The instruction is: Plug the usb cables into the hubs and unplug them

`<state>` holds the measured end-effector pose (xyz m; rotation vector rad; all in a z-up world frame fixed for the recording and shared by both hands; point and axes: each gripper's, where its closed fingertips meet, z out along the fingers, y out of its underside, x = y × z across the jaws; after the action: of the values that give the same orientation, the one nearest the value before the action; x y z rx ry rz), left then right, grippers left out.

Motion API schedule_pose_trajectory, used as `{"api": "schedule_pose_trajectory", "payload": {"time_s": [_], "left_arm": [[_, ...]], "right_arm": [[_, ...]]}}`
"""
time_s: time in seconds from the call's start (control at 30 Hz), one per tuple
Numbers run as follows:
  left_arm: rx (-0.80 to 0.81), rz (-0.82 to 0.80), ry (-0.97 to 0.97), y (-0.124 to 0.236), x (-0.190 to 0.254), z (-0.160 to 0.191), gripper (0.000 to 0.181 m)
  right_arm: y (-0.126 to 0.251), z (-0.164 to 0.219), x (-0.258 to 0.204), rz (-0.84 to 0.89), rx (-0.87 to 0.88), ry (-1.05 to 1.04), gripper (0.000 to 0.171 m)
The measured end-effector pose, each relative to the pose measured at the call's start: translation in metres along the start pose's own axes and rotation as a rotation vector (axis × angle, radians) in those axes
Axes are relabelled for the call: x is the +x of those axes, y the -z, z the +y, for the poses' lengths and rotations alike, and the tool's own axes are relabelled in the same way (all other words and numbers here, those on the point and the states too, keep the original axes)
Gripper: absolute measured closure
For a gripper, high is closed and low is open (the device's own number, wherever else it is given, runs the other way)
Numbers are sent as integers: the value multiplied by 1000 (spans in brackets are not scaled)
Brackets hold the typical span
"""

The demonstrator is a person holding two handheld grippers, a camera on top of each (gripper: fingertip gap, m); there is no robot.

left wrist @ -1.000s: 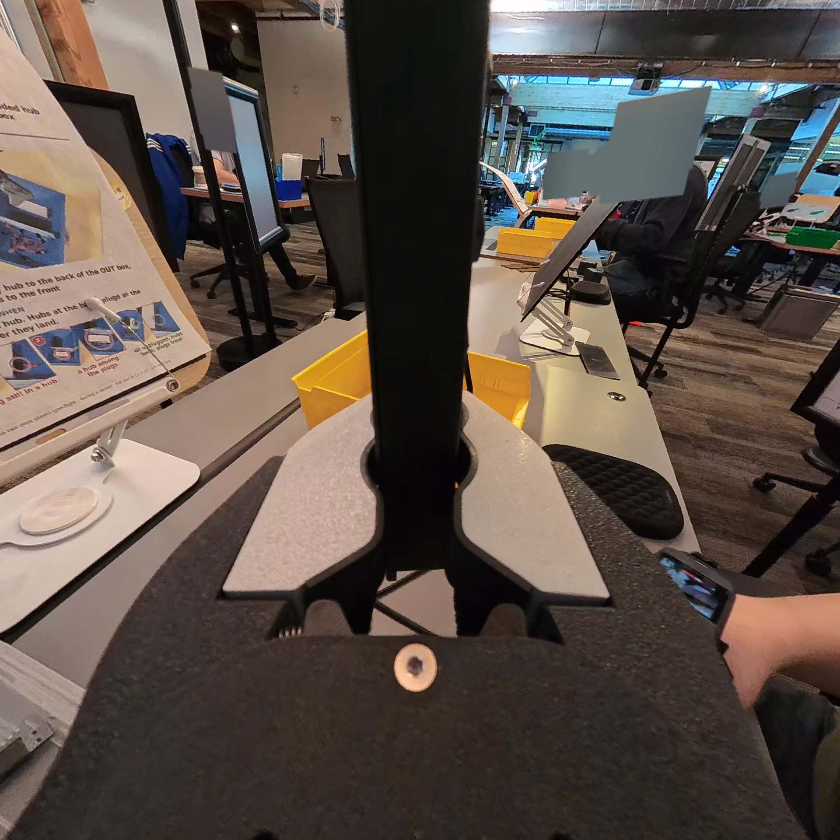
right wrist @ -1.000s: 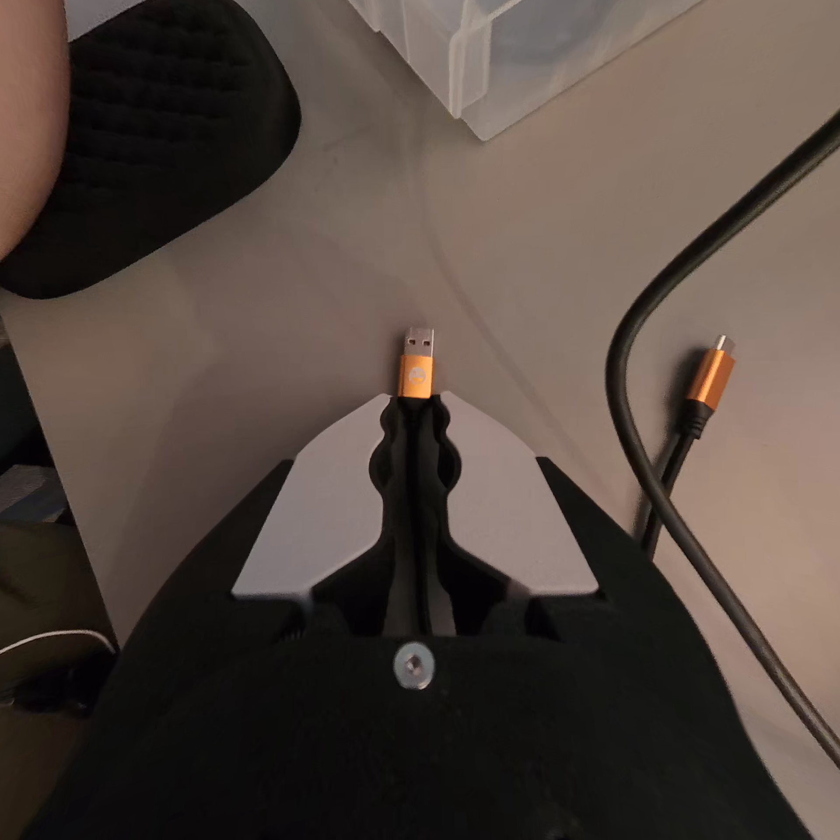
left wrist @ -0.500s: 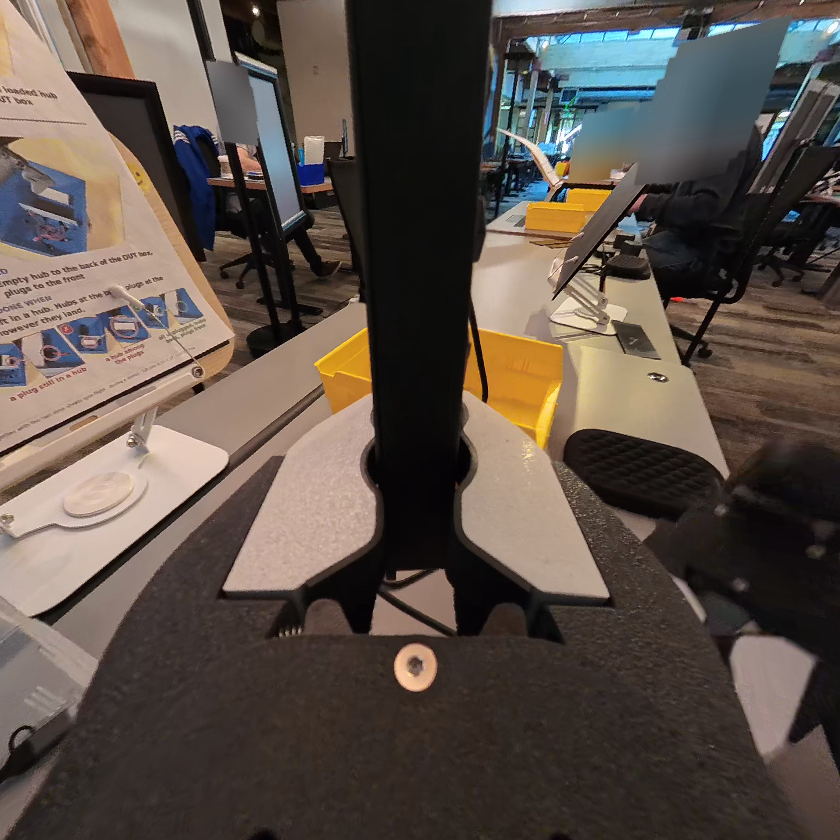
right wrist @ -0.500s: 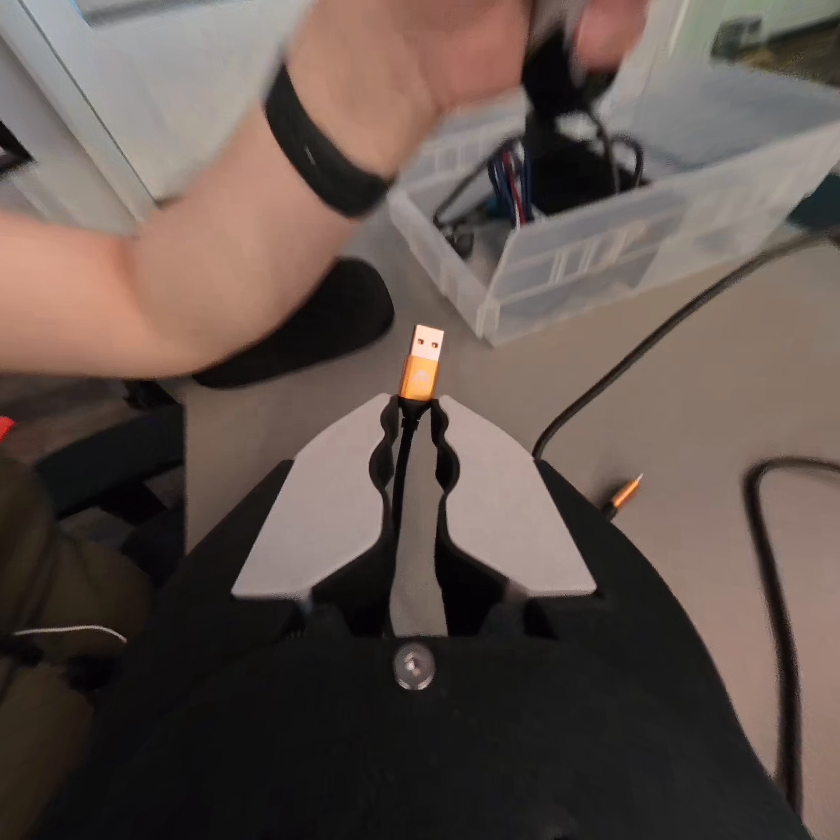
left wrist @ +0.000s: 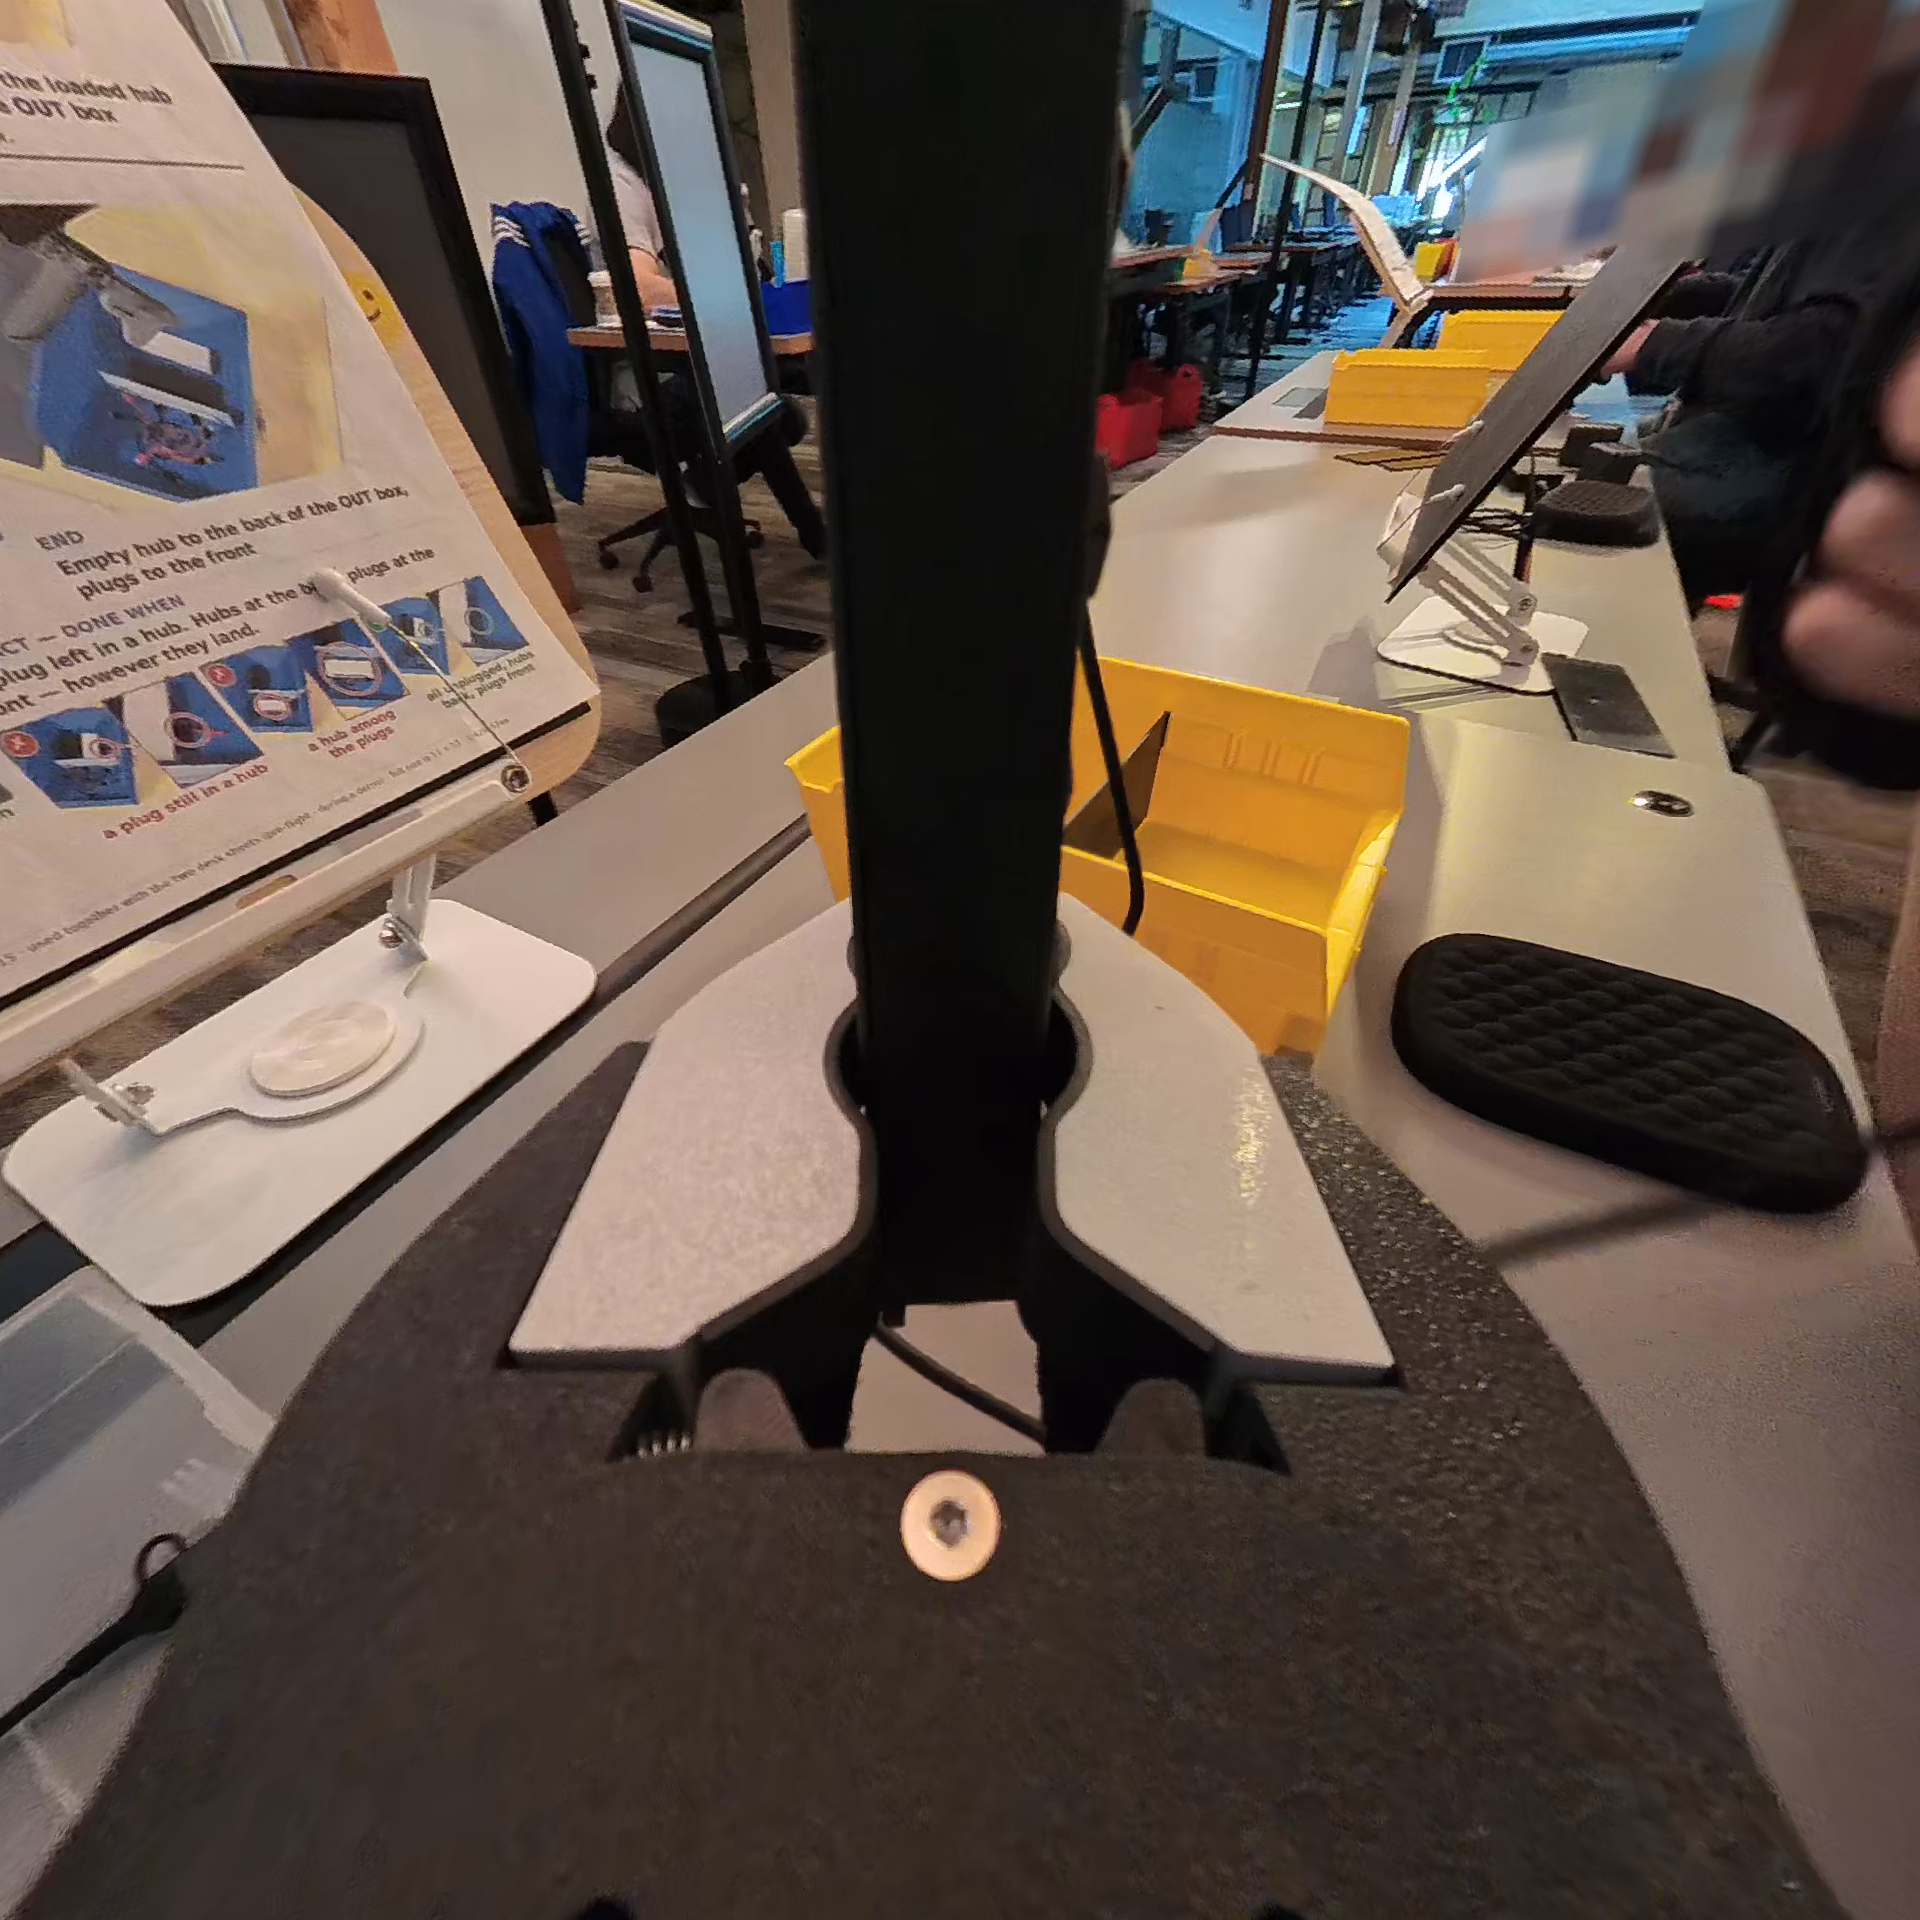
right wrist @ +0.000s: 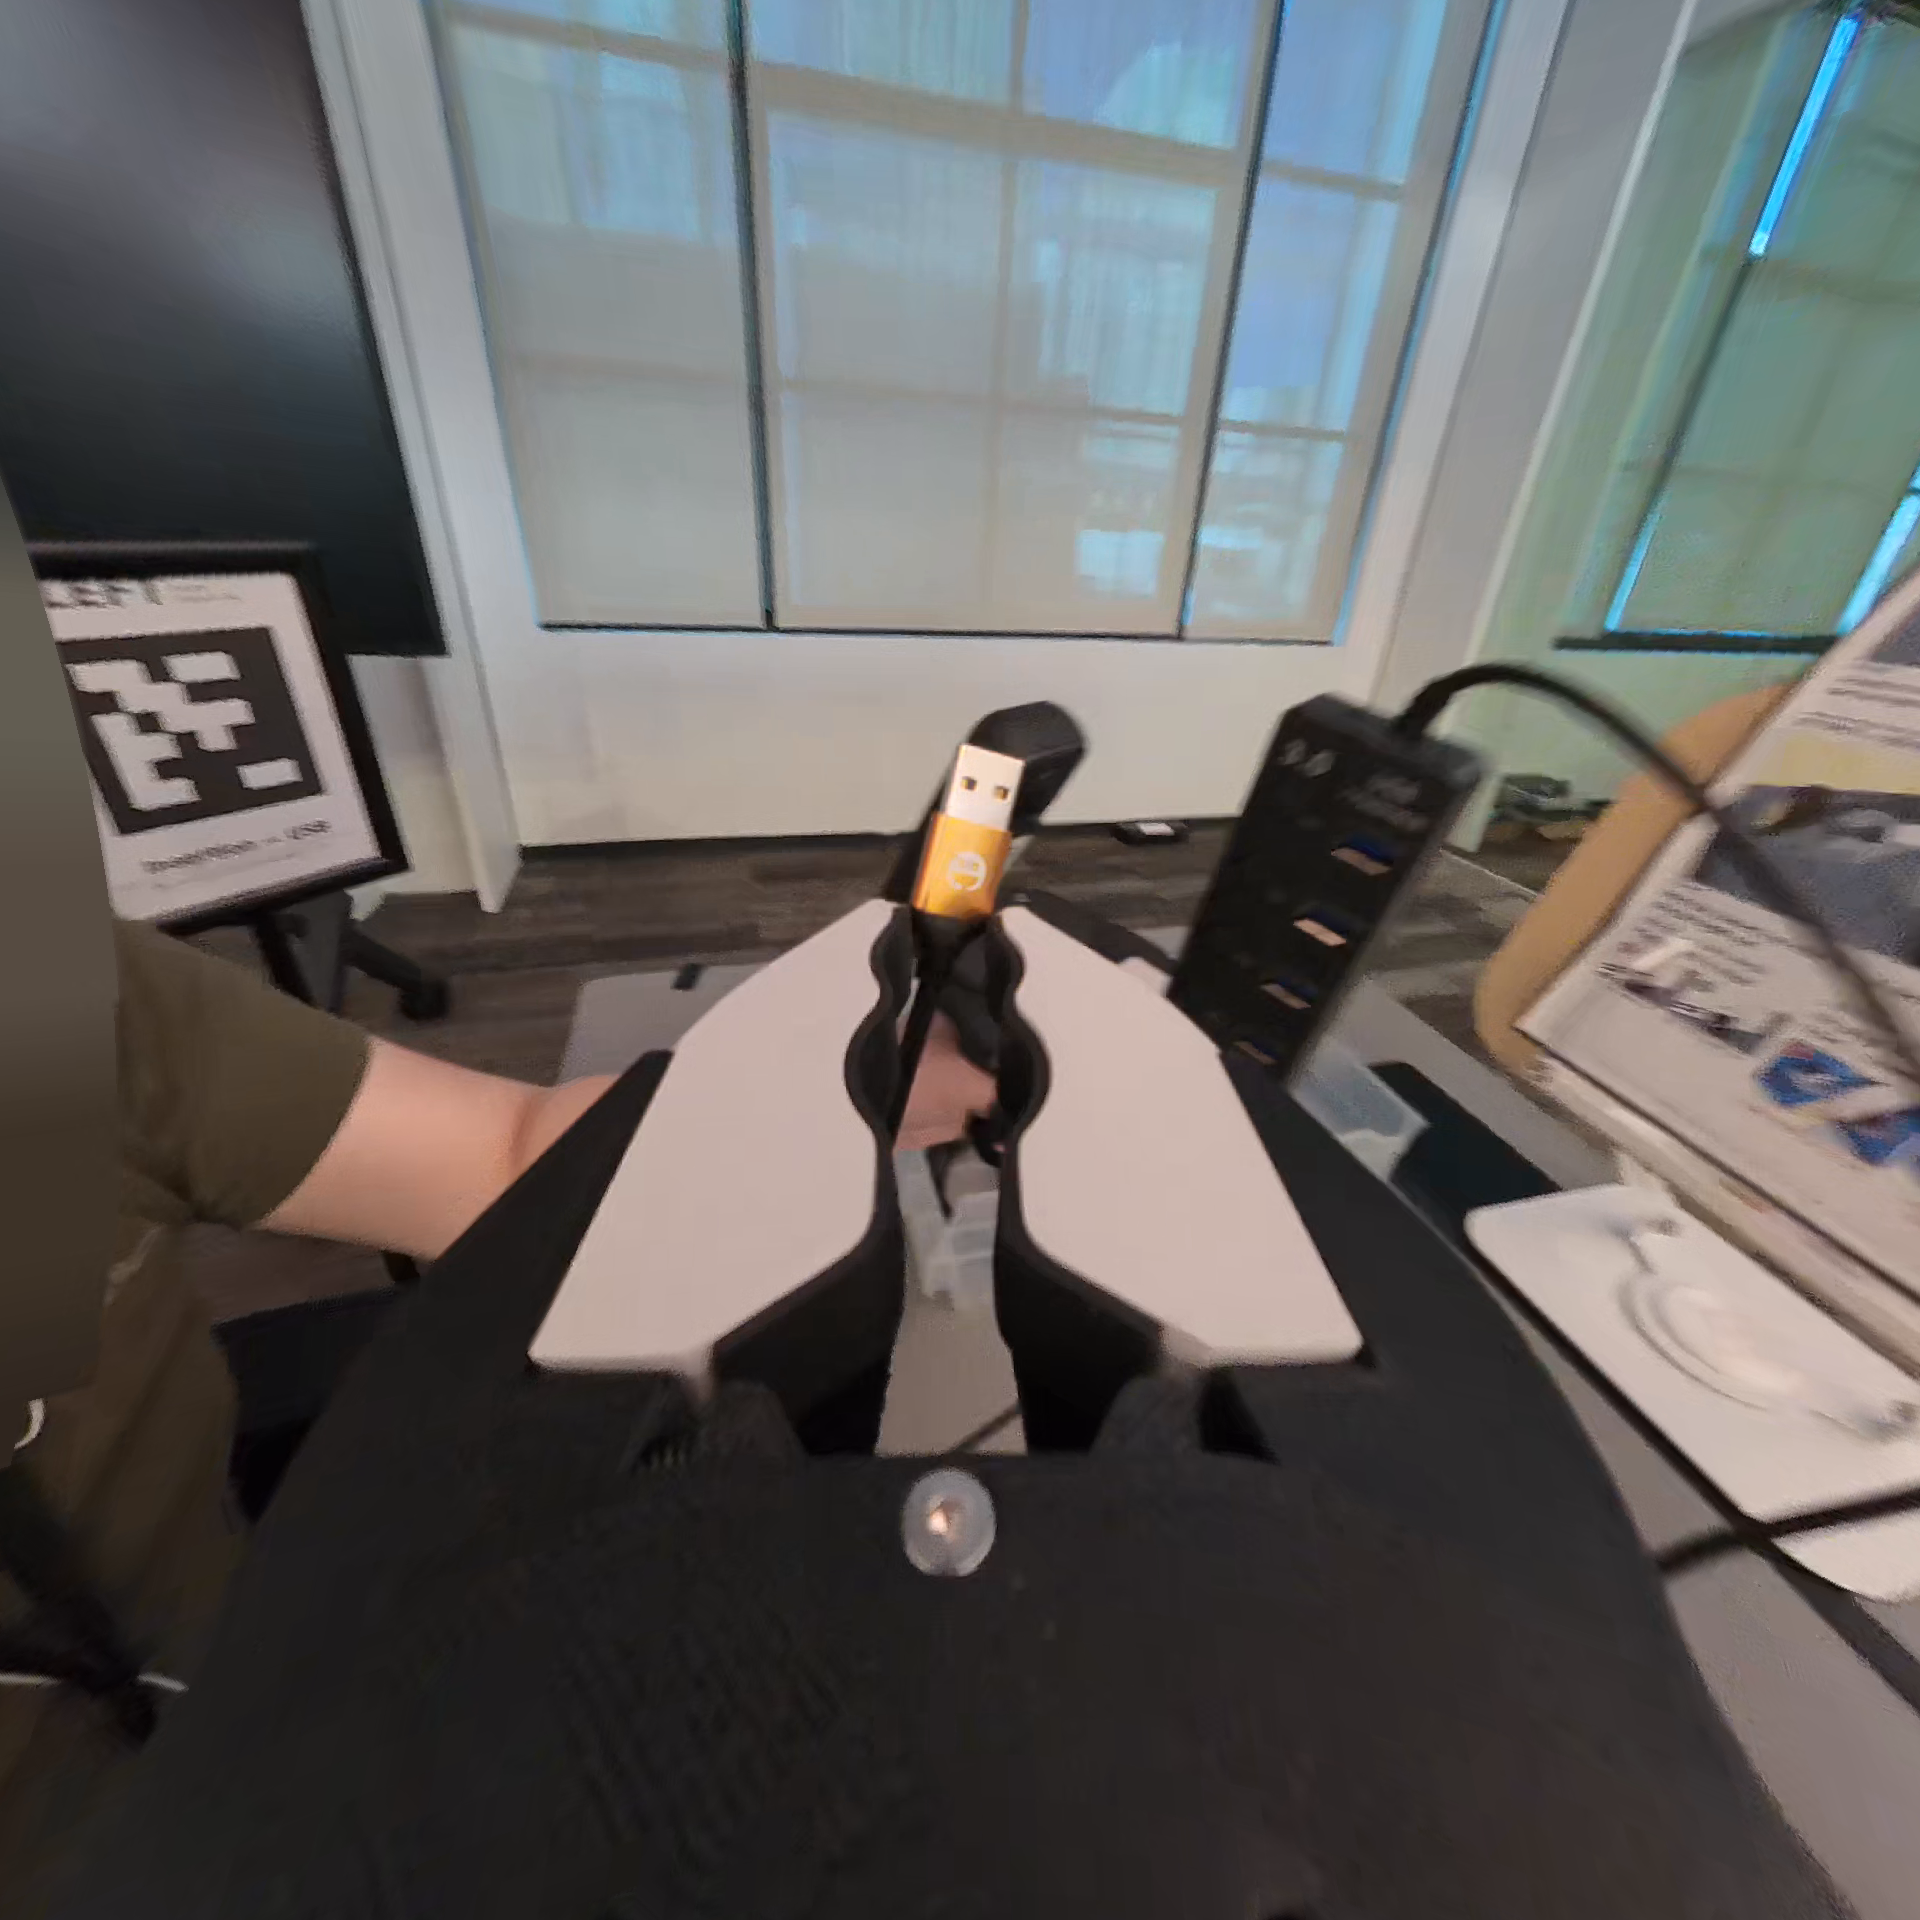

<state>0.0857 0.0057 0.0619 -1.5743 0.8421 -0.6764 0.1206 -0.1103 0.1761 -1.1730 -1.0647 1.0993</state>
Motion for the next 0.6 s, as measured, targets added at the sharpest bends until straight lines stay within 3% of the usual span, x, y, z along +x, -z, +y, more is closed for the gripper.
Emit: {"api": "schedule_pose_trajectory", "payload": {"time_s": [0.1, 0.27, 0.6], "left_arm": [[-17, -68, -35, 2, -10, 2, 155], [-55, -185, -106, 4, -27, 7, 155], [-119, -199, -72, -11, -27, 28, 155]], "right_arm": [[4, -5, 26, 85, -116, 6, 157], [11, 38, 69, 288, -353, 35, 157], [-12, 100, 89, 214, -571, -34, 157]]}}
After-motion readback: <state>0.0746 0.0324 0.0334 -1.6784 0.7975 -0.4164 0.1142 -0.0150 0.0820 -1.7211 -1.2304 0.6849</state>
